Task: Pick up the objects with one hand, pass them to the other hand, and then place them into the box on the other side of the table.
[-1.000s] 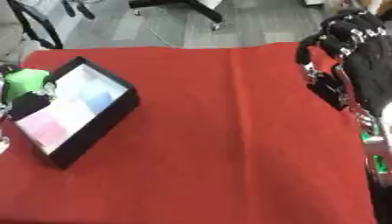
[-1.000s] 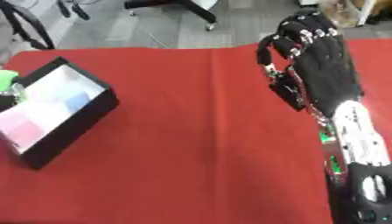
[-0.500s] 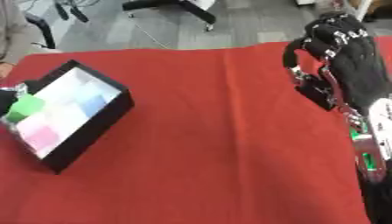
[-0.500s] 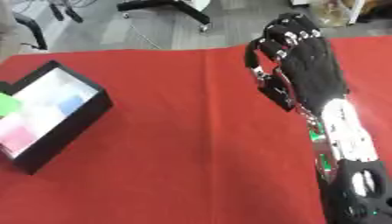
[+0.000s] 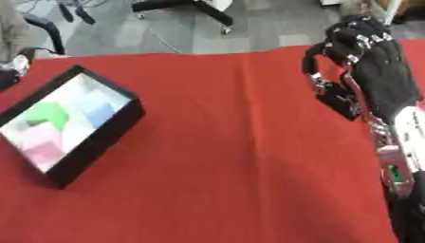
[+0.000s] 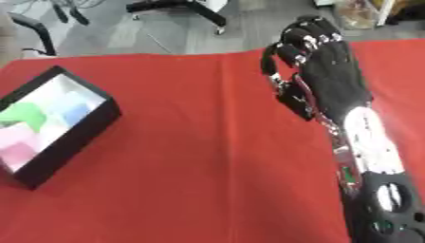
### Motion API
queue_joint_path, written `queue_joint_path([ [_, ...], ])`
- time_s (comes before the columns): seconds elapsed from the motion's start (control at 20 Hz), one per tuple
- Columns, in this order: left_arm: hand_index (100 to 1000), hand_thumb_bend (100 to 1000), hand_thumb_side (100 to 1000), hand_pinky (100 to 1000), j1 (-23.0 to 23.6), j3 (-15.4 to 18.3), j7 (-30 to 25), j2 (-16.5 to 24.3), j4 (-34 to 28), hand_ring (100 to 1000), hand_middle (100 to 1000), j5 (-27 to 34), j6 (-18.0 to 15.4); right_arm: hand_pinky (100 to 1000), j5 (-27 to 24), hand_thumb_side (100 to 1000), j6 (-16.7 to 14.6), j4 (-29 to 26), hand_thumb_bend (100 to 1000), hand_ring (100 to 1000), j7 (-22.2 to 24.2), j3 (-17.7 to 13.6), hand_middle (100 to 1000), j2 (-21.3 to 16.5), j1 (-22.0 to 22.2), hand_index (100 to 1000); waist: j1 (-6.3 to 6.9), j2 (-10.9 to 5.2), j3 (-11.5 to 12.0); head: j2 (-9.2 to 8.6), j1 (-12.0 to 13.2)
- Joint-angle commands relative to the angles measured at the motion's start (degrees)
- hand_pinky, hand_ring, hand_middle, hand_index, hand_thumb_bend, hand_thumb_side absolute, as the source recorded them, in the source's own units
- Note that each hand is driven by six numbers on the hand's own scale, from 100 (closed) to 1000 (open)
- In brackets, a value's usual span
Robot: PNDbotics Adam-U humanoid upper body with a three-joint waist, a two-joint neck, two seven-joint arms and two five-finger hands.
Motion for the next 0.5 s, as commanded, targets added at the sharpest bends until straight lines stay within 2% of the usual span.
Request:
queue_joint_path([
  [0.05,913,311,783,557,-0.7,-1.6,15.5,-4.1,-2.0,847,898,8.6,-6.2,723,-0.9,100,0.5,-0.8,100,632,0.4,-0.6,394,-0.1,-0.3,550,0.11,-1.30,0.2,-0.08,-0.3],
  [0.15,903,261,815,550,-0.6,-3.6,17.9,-8.6,-2.0,842,893,11.0,-17.8,730,-1.7,100,1.0,-1.1,100,643,0.6,-1.1,399,0.1,0.1,556,-0.17,-1.20,0.4,-0.08,-0.8],
  [0.25,897,219,840,541,-0.8,-5.3,17.6,-13.6,-2.1,829,881,11.0,-26.5,740,-2.7,100,1.8,-1.5,100,659,0.9,-1.8,407,0.5,0.8,576,-0.53,-1.05,0.6,-0.08,-1.7],
  [0.35,895,200,854,537,-1.2,-6.8,16.2,-18.3,-2.1,823,878,9.8,-32.3,748,-4.1,100,2.5,-2.0,100,673,1.5,-2.3,416,0.8,1.5,596,-0.96,-0.90,0.8,-0.08,-2.9],
  [0.5,887,163,888,530,-1.9,-9.6,13.5,-25.0,-2.1,821,874,8.1,-36.0,767,-7.0,100,3.5,-2.5,100,708,3.0,-2.9,440,1.3,2.4,636,-1.71,-0.56,0.8,-0.08,-4.2],
])
